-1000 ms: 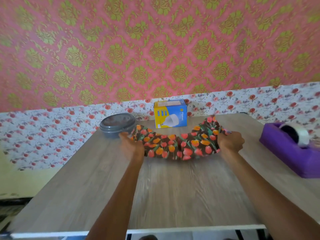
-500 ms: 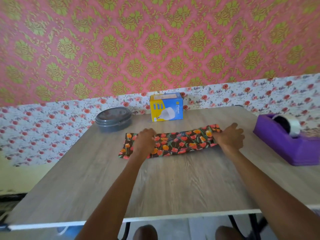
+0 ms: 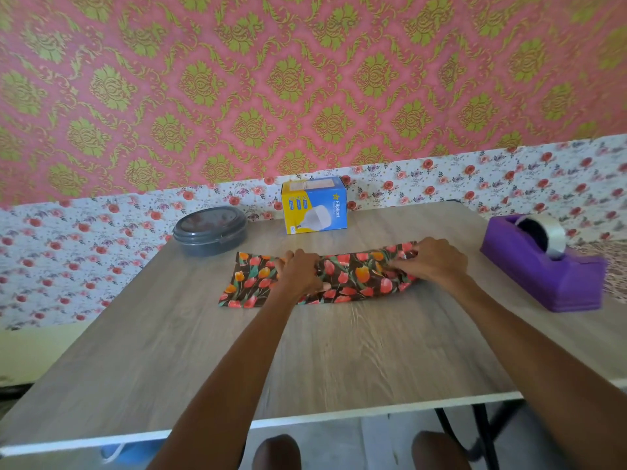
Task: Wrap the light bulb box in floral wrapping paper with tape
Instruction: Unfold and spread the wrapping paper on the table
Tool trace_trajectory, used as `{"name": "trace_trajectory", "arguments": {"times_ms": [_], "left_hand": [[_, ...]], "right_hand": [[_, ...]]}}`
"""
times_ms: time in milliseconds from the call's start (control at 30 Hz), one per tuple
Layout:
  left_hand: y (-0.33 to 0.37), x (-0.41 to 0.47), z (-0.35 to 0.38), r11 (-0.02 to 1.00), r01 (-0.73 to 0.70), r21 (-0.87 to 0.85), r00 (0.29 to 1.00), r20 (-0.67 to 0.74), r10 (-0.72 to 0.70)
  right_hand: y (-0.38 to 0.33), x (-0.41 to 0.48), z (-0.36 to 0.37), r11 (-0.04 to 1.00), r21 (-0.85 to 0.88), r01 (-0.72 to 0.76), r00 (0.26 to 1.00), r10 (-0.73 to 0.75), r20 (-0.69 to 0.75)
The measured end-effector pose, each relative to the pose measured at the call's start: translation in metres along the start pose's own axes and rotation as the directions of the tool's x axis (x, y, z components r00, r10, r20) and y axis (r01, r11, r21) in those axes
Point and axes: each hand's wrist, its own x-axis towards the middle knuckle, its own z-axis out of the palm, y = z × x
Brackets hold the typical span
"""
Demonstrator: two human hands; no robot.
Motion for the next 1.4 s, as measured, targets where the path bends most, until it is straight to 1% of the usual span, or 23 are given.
{"name": "trace_trajectory", "arguments": {"times_ms": [67,133,200,233,267,333,367,400,433,633,700,800,933,1000,1067,1100,1133,1167,1200,1300,1333,1367,1400], "left_hand": [[0.001,0.0,-0.002,0.999,-0.01,0.049,1.0,-0.017,0.011],[0.003,-0.001,-0.001,0.997,-0.027,0.075,0.999,-0.034,0.03],[0.004,-0.002,0.001,0.997,-0.036,0.063,0.998,-0.057,0.04],[0.004,-0.003,0.003,0.999,-0.036,0.038,0.996,-0.078,0.039],[0.004,-0.004,0.004,0.999,-0.031,0.006,0.994,-0.102,0.032],[0.004,-0.008,0.005,0.999,-0.003,-0.042,0.99,-0.139,-0.002],[0.005,-0.01,0.004,0.999,0.008,-0.053,0.989,-0.148,-0.016],[0.005,-0.012,0.003,0.998,0.014,-0.055,0.987,-0.158,-0.023],[0.007,-0.015,0.003,0.998,0.018,-0.053,0.985,-0.168,-0.027],[0.014,-0.025,0.001,1.0,0.007,-0.029,0.98,-0.201,-0.013],[0.016,-0.03,0.002,0.999,-0.009,-0.039,0.969,-0.246,-0.001],[0.019,-0.041,0.003,0.998,-0.057,0.005,0.925,-0.376,0.055],[0.013,-0.051,0.005,0.988,-0.14,0.067,0.84,-0.519,0.155],[0.008,-0.054,0.006,0.979,-0.195,0.052,0.816,-0.545,0.192],[0.005,-0.056,0.007,0.968,-0.248,0.039,0.795,-0.563,0.227],[0.003,-0.058,0.008,0.959,-0.282,0.032,0.777,-0.578,0.248],[0.002,-0.06,0.008,0.945,-0.326,0.033,0.751,-0.598,0.28],[0.0,-0.061,0.009,0.927,-0.372,0.05,0.714,-0.622,0.32],[-0.002,-0.063,0.009,0.905,-0.417,0.086,0.669,-0.645,0.369],[-0.006,-0.069,0.009,0.845,-0.51,0.164,0.58,-0.659,0.478],[-0.008,-0.07,0.008,0.836,-0.524,0.162,0.598,-0.629,0.496],[-0.01,-0.07,0.006,0.848,-0.514,0.125,0.663,-0.569,0.486],[-0.015,-0.069,0.002,0.881,-0.469,0.063,0.761,-0.477,0.439]], "right_hand": [[-0.002,-0.002,-0.007,1.0,-0.005,0.004,1.0,-0.004,0.017],[-0.008,-0.006,-0.011,0.992,-0.112,0.049,0.998,-0.052,-0.028],[-0.016,-0.009,-0.019,0.967,-0.168,0.191,0.981,-0.193,0.0],[-0.02,-0.01,-0.026,0.956,-0.068,0.287,0.955,-0.28,0.097],[-0.026,-0.012,-0.036,0.928,0.103,0.359,0.896,-0.374,0.239],[-0.036,-0.018,-0.055,0.834,0.361,0.418,0.679,-0.55,0.485],[-0.039,-0.021,-0.063,0.806,0.378,0.455,0.582,-0.591,0.558],[-0.042,-0.024,-0.069,0.791,0.361,0.494,0.523,-0.602,0.604],[-0.043,-0.026,-0.074,0.788,0.328,0.521,0.497,-0.593,0.634],[-0.034,-0.028,-0.083,0.761,0.011,0.649,0.494,-0.432,0.754],[-0.028,-0.024,-0.08,0.741,-0.041,0.67,0.481,-0.391,0.785],[-0.022,-0.024,-0.086,0.792,0.035,0.609,0.487,-0.409,0.772],[-0.031,-0.031,-0.096,0.797,0.418,0.435,0.381,-0.584,0.717],[-0.042,-0.031,-0.091,0.79,0.57,0.228,0.432,-0.606,0.668],[-0.056,-0.032,-0.074,0.772,0.626,0.107,0.588,-0.557,0.586],[-0.063,-0.03,-0.061,0.789,0.596,0.147,0.682,-0.517,0.517],[-0.069,-0.028,-0.049,0.832,0.491,0.257,0.754,-0.49,0.437],[-0.076,-0.026,-0.038,0.862,0.343,0.374,0.776,-0.493,0.393],[-0.083,-0.028,-0.029,0.859,0.223,0.462,0.756,-0.512,0.408],[-0.1,-0.029,-0.006,0.827,0.064,0.558,0.677,-0.499,0.542],[-0.105,-0.029,0.0,0.823,0.014,0.568,0.679,-0.478,0.557],[-0.107,-0.027,0.006,0.824,-0.021,0.566,0.693,-0.462,0.553],[-0.108,-0.026,0.009,0.829,-0.038,0.557,0.708,-0.451,0.543]]}}
